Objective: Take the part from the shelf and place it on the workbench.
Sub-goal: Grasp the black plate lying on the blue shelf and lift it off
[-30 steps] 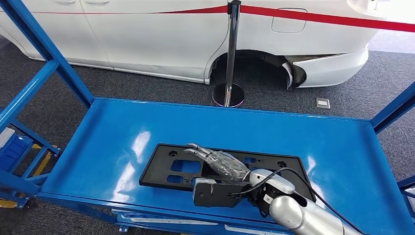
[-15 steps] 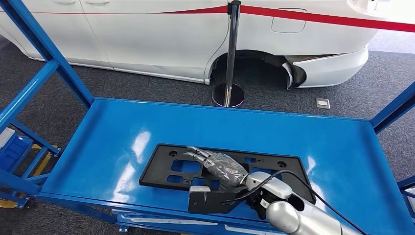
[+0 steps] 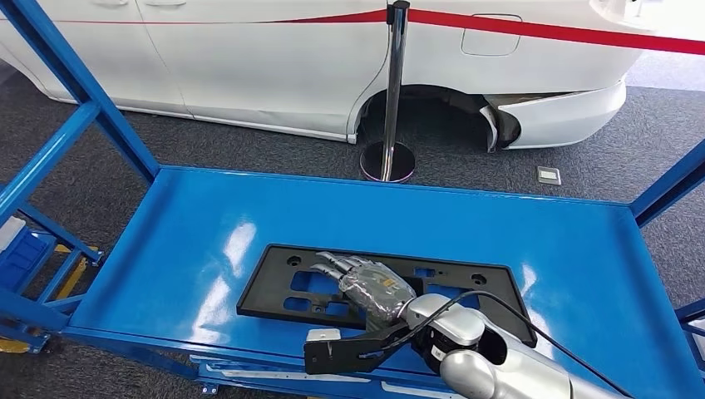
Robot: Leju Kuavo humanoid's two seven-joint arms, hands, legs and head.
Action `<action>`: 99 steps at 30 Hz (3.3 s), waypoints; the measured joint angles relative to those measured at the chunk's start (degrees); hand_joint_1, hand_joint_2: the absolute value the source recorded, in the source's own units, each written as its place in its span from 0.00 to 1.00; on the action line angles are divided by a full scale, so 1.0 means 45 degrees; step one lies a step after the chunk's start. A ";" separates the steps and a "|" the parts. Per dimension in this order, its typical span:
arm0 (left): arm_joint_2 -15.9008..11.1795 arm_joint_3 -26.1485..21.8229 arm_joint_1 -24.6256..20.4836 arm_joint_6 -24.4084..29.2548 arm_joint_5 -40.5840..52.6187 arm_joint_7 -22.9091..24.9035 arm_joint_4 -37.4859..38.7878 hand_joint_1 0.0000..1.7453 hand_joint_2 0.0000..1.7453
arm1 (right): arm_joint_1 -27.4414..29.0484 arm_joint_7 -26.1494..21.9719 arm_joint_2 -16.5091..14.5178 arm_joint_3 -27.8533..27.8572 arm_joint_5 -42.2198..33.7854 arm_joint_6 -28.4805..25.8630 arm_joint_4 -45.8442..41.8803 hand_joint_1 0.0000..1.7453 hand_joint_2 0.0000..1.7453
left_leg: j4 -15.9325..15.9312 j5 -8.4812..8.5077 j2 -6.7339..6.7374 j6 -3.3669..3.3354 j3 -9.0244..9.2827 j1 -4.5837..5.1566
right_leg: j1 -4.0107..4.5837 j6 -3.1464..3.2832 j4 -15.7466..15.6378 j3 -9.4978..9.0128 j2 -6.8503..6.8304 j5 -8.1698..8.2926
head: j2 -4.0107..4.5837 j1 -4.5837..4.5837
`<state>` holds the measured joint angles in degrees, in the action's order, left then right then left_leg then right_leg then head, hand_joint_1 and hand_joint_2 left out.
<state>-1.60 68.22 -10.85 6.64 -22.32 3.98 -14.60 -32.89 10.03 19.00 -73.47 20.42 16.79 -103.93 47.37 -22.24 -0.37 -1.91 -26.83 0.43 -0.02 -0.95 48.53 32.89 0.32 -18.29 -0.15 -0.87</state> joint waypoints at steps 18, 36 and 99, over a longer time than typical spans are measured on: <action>-0.0046 -0.0018 0.0000 -0.0044 0.0019 0.0000 0.0000 0.00 0.00 | -0.0226 0.0091 -0.0087 -0.0758 0.0331 0.0045 0.0268 0.00 1.00 | 0.0000 0.0000 0.0000 0.0000 0.0000 0.0000 | 0.0000 0.0000 0.0000 0.0000 0.0000 0.0000 | 0.0000 0.0000; -0.0072 -0.0103 0.0043 -0.0044 -0.0028 -0.0211 0.0000 0.00 0.00 | 0.0280 0.0553 -0.0313 -0.1060 0.4079 -0.1216 0.0413 0.00 1.00 | 0.0000 -0.0001 -0.0001 0.0000 -0.0001 0.0000 | 0.0000 -0.0001 -0.0001 0.0002 0.0000 -0.0001 | 0.0000 0.0000; -0.0073 -0.0886 0.0058 -0.0003 0.0472 -0.0843 0.0000 0.00 0.00 | 0.1945 0.2573 -0.0731 0.1169 0.7754 -0.1787 0.2169 0.65 1.00 | 0.0000 0.0000 0.0000 0.0000 0.0001 0.0000 | 0.0000 -0.0001 -0.0001 0.0000 0.0000 -0.0001 | 0.0000 0.0000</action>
<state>-1.92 64.23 -10.59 6.63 -20.20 0.19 -14.60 -24.13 21.61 15.72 -68.21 55.31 8.74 -94.17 47.36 -22.24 -0.37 -1.91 -26.83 0.43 -0.02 -0.95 48.53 32.89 0.32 -18.30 -0.15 -0.87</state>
